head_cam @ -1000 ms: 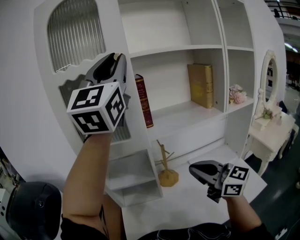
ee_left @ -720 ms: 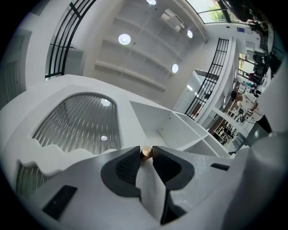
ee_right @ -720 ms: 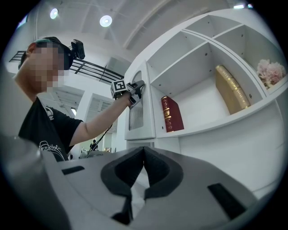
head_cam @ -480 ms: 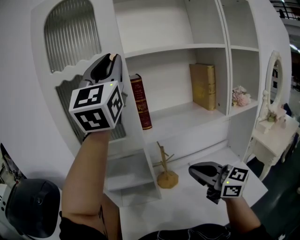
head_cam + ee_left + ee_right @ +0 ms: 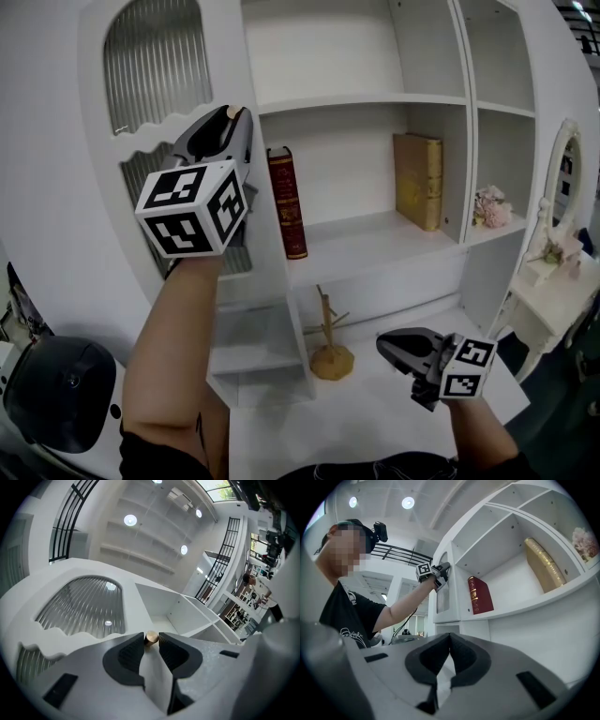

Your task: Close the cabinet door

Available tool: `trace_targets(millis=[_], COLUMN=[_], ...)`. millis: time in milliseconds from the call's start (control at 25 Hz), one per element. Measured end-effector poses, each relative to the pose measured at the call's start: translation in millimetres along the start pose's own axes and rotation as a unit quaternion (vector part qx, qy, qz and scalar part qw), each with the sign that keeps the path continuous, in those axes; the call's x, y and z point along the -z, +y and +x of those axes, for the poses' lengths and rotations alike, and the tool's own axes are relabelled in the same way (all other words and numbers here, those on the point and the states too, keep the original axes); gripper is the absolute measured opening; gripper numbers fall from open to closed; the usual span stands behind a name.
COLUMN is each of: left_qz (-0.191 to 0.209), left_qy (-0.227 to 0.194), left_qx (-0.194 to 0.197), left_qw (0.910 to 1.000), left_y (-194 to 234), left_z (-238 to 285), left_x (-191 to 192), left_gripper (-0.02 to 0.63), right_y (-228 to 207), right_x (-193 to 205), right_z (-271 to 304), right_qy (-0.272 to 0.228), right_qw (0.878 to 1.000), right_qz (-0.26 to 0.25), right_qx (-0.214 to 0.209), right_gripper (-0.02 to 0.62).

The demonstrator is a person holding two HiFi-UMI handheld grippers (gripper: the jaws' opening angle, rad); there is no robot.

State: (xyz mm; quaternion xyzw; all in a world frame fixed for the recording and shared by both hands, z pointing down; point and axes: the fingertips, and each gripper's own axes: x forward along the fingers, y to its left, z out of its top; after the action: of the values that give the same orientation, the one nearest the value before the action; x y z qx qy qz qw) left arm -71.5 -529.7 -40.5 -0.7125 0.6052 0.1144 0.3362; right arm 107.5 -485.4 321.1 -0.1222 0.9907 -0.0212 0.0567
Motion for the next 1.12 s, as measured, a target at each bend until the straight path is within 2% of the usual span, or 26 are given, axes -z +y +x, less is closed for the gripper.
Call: trace_targets(millis=[120,240,440,600,760,920,1000,1120], left_qz=[-0.021,-0.060,-0.054,-0.051,-0.083,-0.170,-0.200,-0.230], left_qy=[-0.002,-0.015,-0.023,0.015,0.083,0.142,0.165,0.190], left_qx=[0.012,0.030,0.060,0.125,0.215,0.281,0.284,0.273], left_qw=[0.9997,0.9976,0.9965,0.9907,0.9697,0.9336,0.9231,0.9144], left_y=[-1.9,-2.8,-10.9,-33.5,-69.3,-109.6,-124.3,-142.6], left_z=[-4.0,-13.6,-40.3,-73.3,-124.5,-195.3,-229.0,-273.4], left_x=[-1.3,-6.5,-8.3,5.7,38.5,81.7,102.1,122.0], left_gripper=[0.091,0.120,0.144,0.147,0.147,0.146,0.146,0.146], right_y=[-5.8,-9.2,-3.2,19.0,52.5,82.4,93.7,112.0], right_x=[4.0,10.0,14.0,12.6,9.9,9.3,12.6,22.4], right_z=[-2.6,-5.0,2.2,14.6,27.3,37.0,40.6,45.0], right_qy=[0.002,0.003,0.003,0.003,0.014,0.017,0.024,0.035], right_qw=[1.000,1.000,1.000,0.999,1.000,1.000,0.999,0.999], right_qz=[0.007,0.018,0.029,0.033,0.021,0.017,0.016,0.020], right_qx=[-0.003,-0.001,0.004,0.001,-0.008,-0.015,-0.015,-0.015], right_gripper=[0.005,0.005,0.005,0.005,0.005,0.005,0.005,0.005])
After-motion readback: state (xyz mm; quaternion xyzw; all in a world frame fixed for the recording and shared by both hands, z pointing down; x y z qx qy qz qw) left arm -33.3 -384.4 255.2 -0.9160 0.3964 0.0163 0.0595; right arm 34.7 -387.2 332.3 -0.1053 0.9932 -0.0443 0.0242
